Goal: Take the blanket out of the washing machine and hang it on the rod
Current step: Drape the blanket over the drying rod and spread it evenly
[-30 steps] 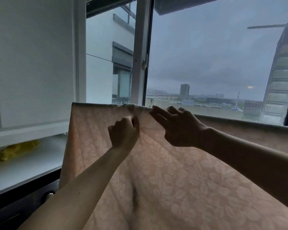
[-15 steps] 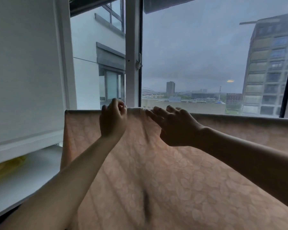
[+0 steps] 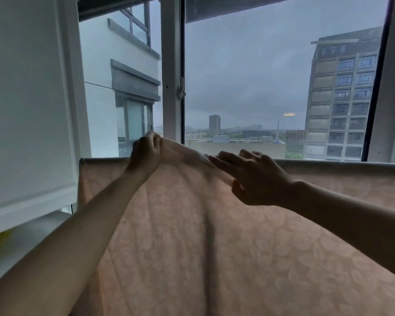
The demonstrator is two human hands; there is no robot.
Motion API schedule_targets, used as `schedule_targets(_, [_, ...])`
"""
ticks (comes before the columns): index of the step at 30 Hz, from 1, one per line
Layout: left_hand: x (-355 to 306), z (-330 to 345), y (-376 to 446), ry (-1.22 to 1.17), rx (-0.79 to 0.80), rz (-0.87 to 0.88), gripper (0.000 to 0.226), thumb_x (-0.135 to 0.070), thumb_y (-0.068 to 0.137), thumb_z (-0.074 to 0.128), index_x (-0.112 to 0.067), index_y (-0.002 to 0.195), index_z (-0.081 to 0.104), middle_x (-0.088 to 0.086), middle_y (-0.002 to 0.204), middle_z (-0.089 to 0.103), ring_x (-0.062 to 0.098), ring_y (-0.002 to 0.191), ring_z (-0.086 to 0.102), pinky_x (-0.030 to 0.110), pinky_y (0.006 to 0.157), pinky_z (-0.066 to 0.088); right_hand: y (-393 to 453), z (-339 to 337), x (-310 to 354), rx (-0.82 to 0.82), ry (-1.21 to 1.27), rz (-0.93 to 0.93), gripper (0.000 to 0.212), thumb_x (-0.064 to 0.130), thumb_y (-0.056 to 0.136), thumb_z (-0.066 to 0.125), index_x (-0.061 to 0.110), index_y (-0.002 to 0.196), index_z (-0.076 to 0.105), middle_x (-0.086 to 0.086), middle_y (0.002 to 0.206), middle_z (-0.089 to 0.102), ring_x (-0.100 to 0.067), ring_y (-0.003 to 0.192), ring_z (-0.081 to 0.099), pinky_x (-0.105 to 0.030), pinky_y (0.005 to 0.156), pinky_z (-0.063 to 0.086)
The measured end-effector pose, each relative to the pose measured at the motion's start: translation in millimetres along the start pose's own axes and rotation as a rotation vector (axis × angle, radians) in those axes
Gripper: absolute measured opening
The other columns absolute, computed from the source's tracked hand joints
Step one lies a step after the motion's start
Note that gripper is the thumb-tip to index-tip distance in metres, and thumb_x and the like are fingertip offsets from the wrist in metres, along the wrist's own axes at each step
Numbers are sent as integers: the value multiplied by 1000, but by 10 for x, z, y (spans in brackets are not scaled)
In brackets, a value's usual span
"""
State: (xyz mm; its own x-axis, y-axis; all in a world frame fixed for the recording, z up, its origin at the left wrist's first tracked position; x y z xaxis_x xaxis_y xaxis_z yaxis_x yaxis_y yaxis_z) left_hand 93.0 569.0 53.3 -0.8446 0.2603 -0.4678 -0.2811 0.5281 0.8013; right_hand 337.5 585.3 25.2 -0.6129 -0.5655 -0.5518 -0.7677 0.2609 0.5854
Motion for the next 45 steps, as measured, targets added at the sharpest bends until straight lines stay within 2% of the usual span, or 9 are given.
schedule_targets(2, [40, -179, -104, -62, -168, 71, 24, -14, 103, 35, -7, 85, 48, 8, 74, 51, 13, 65, 44, 5, 58, 34, 6, -31, -5, -16, 19, -8, 68, 29, 79, 35, 18, 146, 35, -8, 132, 57, -27, 81, 63, -35, 59, 54])
schedule_targets(6, [326, -179, -372, -32, -104, 218, 24, -12, 103, 36, -10, 80, 42, 1, 69, 43, 6, 64, 42, 7, 63, 34, 37, -26, 33, 8, 2, -25, 66, 31, 81, 34, 16, 145, 37, -10, 134, 55, -27, 85, 63, -36, 62, 55])
schedule_targets(14, [487, -48, -530, 289, 38, 386, 13, -10, 94, 49, -4, 89, 60, 18, 90, 63, 32, 97, 60, 46, 106, 39, 54, 21, 31, 61, 9, -52, 63, 46, 91, 33, 21, 148, 30, -8, 147, 42, -24, 103, 61, -39, 70, 57])
schedule_targets(19, [548, -40, -521, 437, 35, 437, 9, -15, 90, 55, -10, 87, 63, 8, 84, 66, 29, 94, 64, 54, 105, 36, 81, 29, 64, 80, -7, -86, 58, 41, 88, 38, 26, 144, 37, -8, 151, 36, -24, 106, 60, -35, 70, 54])
schedule_targets(29, [634, 3, -563, 502, -19, 462, 7, -8, 82, 68, -11, 84, 63, 5, 80, 66, 26, 83, 63, 43, 80, 39, 501, 102, 326, 95, 90, -141, 60, 23, 83, 50, 27, 142, 41, -14, 153, 32, -32, 116, 54, -44, 77, 56])
schedule_targets(34, [618, 5, -523, 469, -16, 492, 5, -11, 88, 55, -11, 84, 59, 5, 75, 62, 26, 74, 59, 39, 75, 35, 714, 168, 506, 84, 69, -192, 61, 20, 84, 50, 29, 143, 36, -6, 154, 31, -31, 109, 53, -40, 71, 54])
schedule_targets(37, [588, -2, -427, 370, 22, 447, 4, -14, 96, 50, -14, 99, 53, 1, 75, 62, 21, 71, 58, 39, 79, 34, 791, 235, 550, 96, -7, -153, 60, 29, 84, 52, 30, 142, 38, -4, 153, 33, -36, 105, 54, -42, 68, 54])
schedule_targets(42, [539, -38, -224, 226, 48, 356, 33, -31, 100, 43, -16, 129, 50, -14, 60, 49, 15, 62, 51, 38, 89, 29, 743, 257, 540, 75, -83, -159, 54, 31, 78, 56, 29, 132, 54, -6, 149, 41, -35, 90, 57, -38, 60, 50])
schedule_targets(45, [581, -30, -153, 398, 73, 357, 47, -51, 95, 34, -21, 119, 61, -1, 86, 71, 22, 81, 64, 39, 92, 27, 718, 283, 546, 108, -134, -156, 54, 35, 82, 48, 33, 136, 50, -6, 152, 36, -35, 94, 56, -38, 63, 50])
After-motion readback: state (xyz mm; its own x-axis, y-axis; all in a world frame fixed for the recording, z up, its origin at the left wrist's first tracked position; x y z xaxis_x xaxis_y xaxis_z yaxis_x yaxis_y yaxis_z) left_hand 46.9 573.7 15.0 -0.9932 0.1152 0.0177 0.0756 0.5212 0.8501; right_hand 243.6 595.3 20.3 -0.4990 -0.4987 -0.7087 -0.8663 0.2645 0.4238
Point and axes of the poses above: each hand's wrist, its own y-axis towards the middle knuckle, its own z-axis out of the palm, x = y × z, the point moved 4 cm from there along y, towards the middle knuckle
